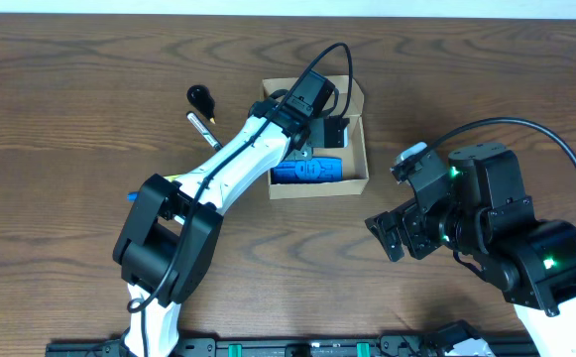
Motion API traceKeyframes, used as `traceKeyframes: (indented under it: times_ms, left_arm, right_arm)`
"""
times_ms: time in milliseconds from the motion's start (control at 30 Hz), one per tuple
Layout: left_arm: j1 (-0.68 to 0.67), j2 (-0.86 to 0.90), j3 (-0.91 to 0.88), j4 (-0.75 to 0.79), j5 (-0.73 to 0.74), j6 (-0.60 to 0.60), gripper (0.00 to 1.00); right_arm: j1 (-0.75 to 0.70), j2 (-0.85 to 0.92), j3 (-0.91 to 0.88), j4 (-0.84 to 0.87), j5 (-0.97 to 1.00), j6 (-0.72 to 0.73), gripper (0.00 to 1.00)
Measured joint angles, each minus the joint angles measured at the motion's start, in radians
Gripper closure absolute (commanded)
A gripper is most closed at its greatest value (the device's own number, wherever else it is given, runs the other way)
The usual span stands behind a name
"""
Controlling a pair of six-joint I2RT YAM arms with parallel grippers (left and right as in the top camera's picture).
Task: Pack container
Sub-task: 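Release stapler and move left gripper back toward the markers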
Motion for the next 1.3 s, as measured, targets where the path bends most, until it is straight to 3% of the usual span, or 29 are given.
traceKeyframes:
  times_ms: [333,633,967,1300]
  left_arm:
    - [0.000,0.000,0.000,0.000,-0.014,-0.015,0.49]
    - [-0.044,-0.104,0.000,-0.102,-0.101,-0.151,0.48]
    - [-0.006,-0.472,0.000,-0.231,-0.107,-0.541,0.44]
    - [0.303,-0.505,0.000,-0.372,-0.036,-0.928,0.44]
  right_arm:
    - [0.000,0.000,0.000,0.000,0.000,0.000,0.01]
    - [0.000,0.000,0.000,0.000,0.000,0.000,0.01]
    - [0.000,0.000,0.000,0.000,0.000,0.000,0.01]
    - [0.000,0.000,0.000,0.000,0.000,0.000,0.01]
